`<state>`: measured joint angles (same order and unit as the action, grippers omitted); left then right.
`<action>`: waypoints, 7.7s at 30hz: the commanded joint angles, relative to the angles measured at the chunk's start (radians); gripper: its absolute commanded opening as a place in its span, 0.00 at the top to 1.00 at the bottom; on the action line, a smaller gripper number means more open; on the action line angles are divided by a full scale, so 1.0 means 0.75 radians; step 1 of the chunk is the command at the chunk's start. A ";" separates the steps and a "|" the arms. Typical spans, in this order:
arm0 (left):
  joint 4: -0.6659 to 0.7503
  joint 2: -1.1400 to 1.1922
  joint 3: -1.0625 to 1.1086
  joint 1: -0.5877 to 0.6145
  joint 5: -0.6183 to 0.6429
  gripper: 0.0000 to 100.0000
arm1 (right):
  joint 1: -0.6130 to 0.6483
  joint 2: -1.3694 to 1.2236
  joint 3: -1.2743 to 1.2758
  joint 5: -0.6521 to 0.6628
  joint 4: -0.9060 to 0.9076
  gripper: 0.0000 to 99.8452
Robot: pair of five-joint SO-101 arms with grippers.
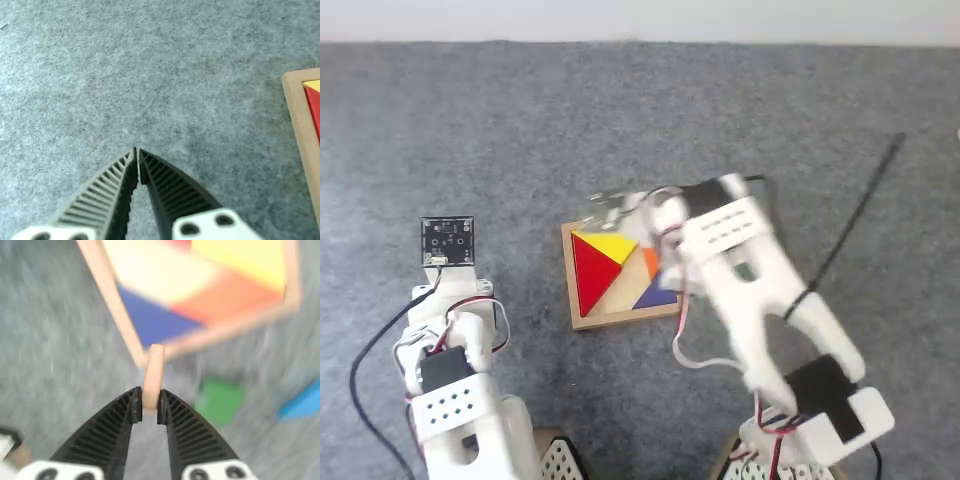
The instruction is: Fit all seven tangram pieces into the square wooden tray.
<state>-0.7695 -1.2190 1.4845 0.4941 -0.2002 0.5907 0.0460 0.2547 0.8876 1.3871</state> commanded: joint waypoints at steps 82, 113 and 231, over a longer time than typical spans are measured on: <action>0.023 0.004 -0.052 0.039 0.012 0.99 | 0.402 -0.363 0.090 -0.260 -0.506 0.96; 0.023 0.004 -0.052 0.037 0.010 0.99 | -0.318 -0.122 0.041 -0.309 -0.173 0.73; 0.020 0.004 -0.050 0.037 0.010 0.99 | 0.173 0.210 0.403 -0.601 -0.574 0.92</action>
<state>-0.7695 -1.2190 1.4845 0.5155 -0.1972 0.6981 0.1933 0.5662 0.4488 0.9973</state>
